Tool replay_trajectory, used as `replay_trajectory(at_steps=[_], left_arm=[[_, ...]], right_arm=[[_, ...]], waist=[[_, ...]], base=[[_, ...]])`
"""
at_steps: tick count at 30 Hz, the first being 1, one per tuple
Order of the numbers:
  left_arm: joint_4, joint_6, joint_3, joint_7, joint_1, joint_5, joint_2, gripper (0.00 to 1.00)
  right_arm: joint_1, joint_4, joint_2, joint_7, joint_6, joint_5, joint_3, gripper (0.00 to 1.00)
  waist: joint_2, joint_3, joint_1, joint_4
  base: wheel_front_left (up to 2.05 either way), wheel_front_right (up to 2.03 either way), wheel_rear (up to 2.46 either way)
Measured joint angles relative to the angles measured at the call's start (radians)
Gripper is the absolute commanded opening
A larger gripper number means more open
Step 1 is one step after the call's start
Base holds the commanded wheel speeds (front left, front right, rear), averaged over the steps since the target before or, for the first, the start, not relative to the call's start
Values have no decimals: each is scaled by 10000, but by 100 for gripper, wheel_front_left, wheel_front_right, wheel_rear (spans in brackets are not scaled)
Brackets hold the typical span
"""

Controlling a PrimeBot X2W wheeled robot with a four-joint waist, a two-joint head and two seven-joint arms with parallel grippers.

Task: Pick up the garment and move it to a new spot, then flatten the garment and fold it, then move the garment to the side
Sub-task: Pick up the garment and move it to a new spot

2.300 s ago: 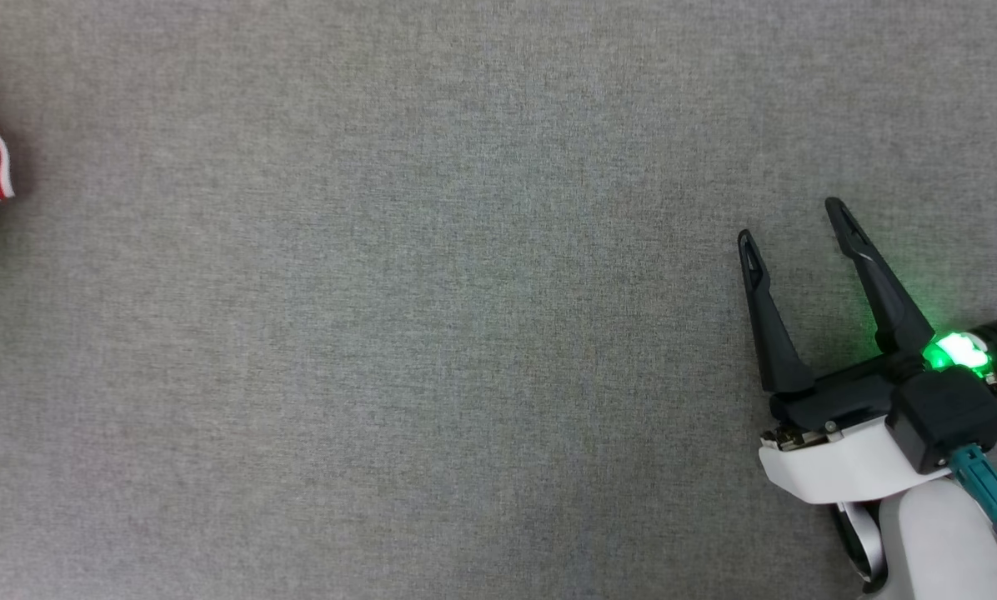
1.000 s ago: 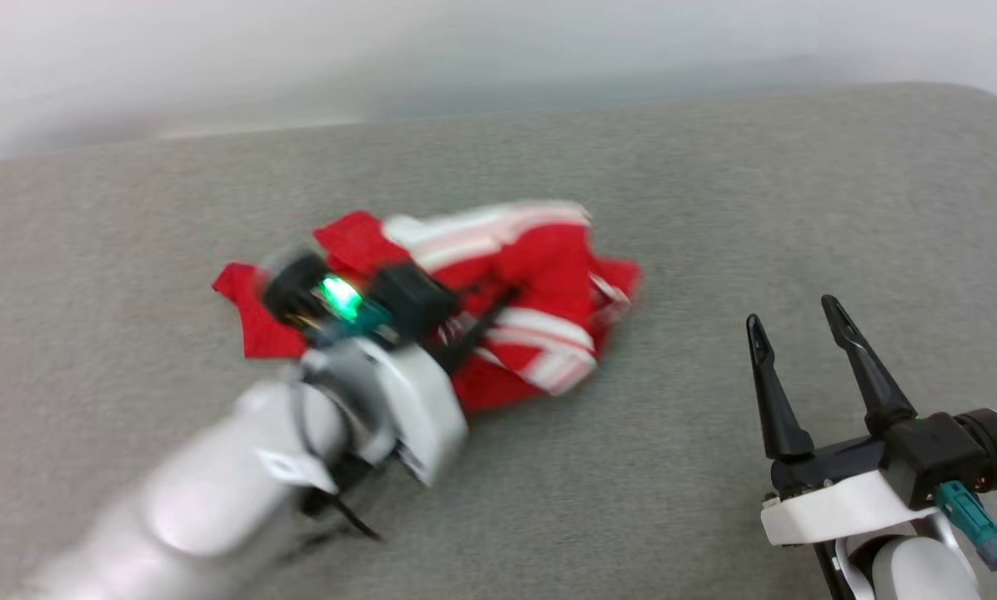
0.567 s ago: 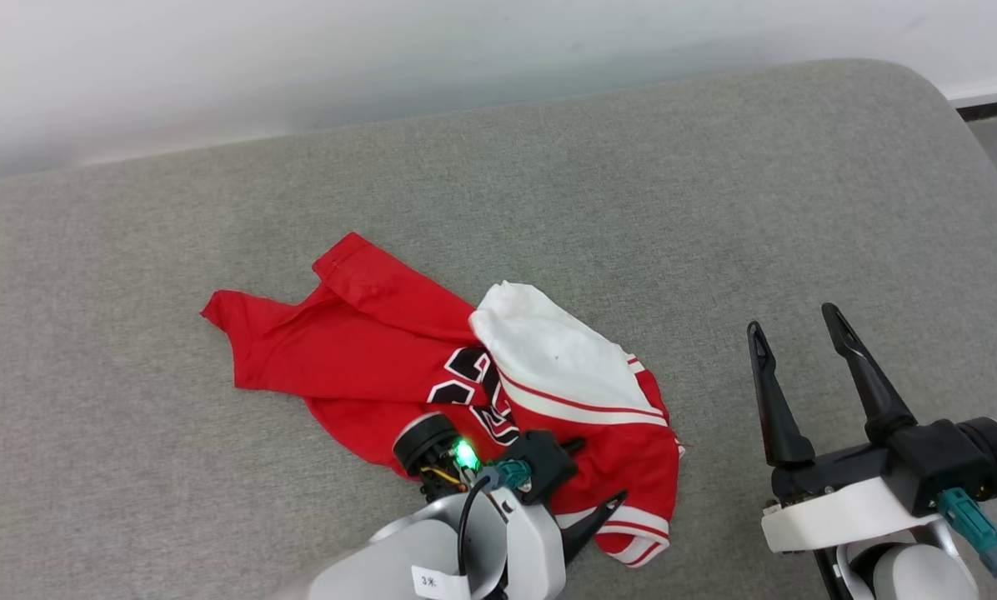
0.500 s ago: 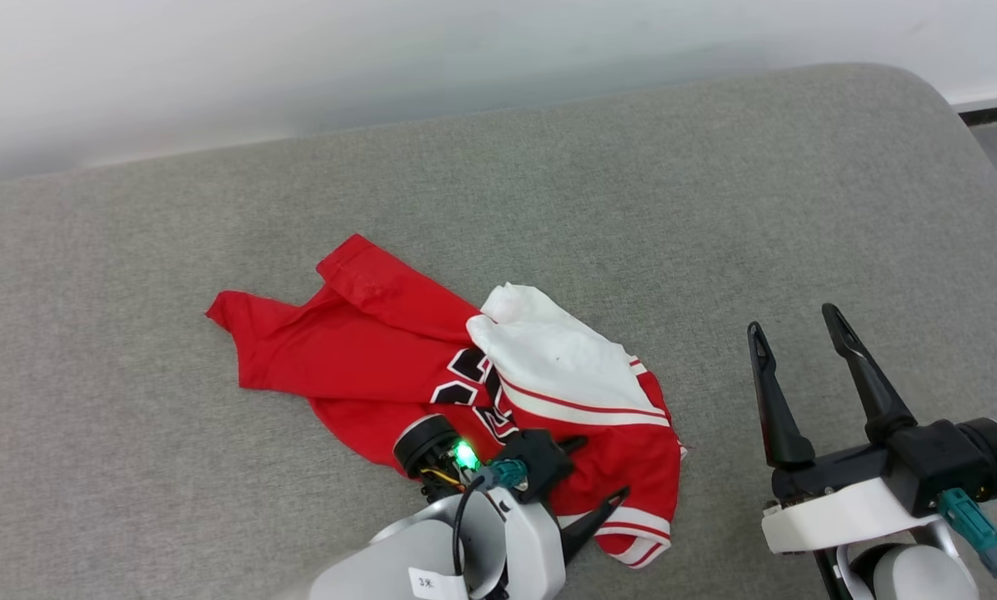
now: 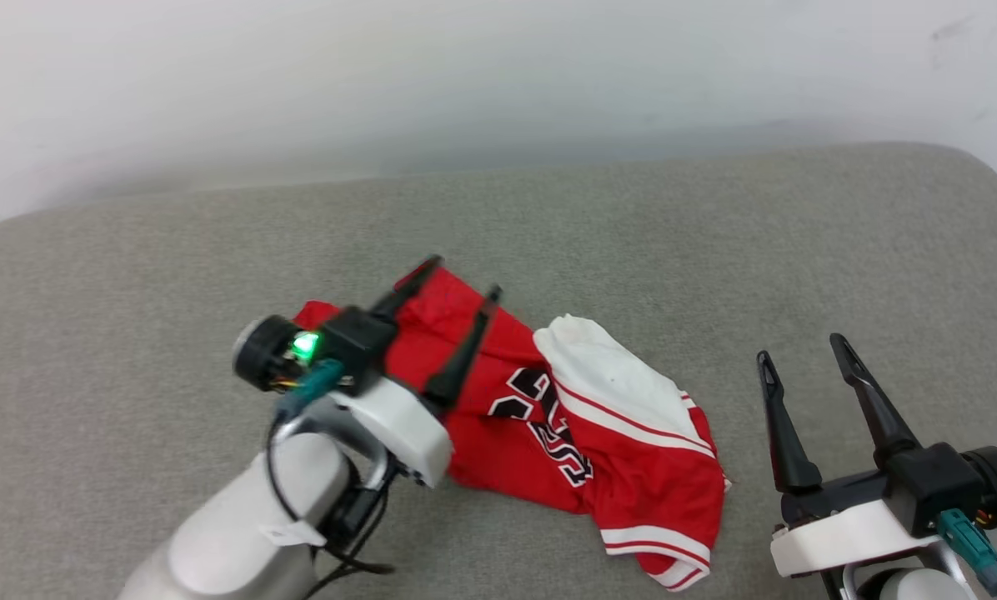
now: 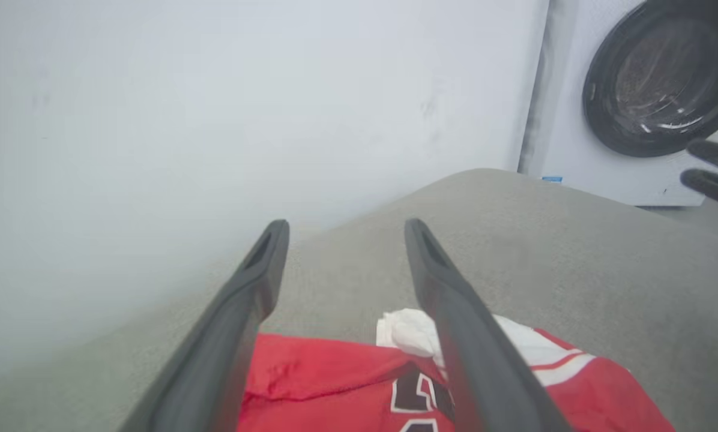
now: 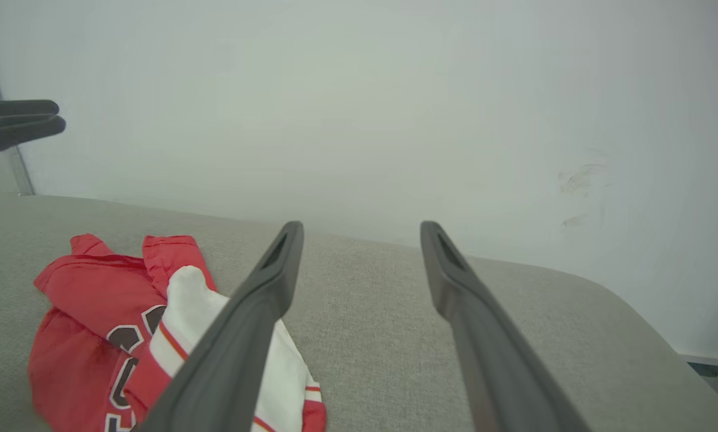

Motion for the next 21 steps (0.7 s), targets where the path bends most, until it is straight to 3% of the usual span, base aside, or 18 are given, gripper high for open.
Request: replay_trajectory(at_steps=[5,10,17,21], left_arm=[[-1524,543,2169,-29,1442,447,422,100],[-2508,562,3768,-29,3100,1220,439,100],[-3358,182,5417,-29,5161,2243,-583,100],[-3463,-267,5923,-29,5711,3053,-1091,100]], right_arm=[[118,-17,2,0,0,-56,-107,100],[210,-12,4,0,0,-84,-100,100],[351,-10,2,0,0,-75,-98,100],[352,6,2,0,0,-42,-67,100]], waist=[[0,-294,1,375],[0,-471,1,648],[0,-564,0,792],[0,-564,0,856]], base=[[0,0,0],[0,0,0],[0,0,0],[0,0,0]])
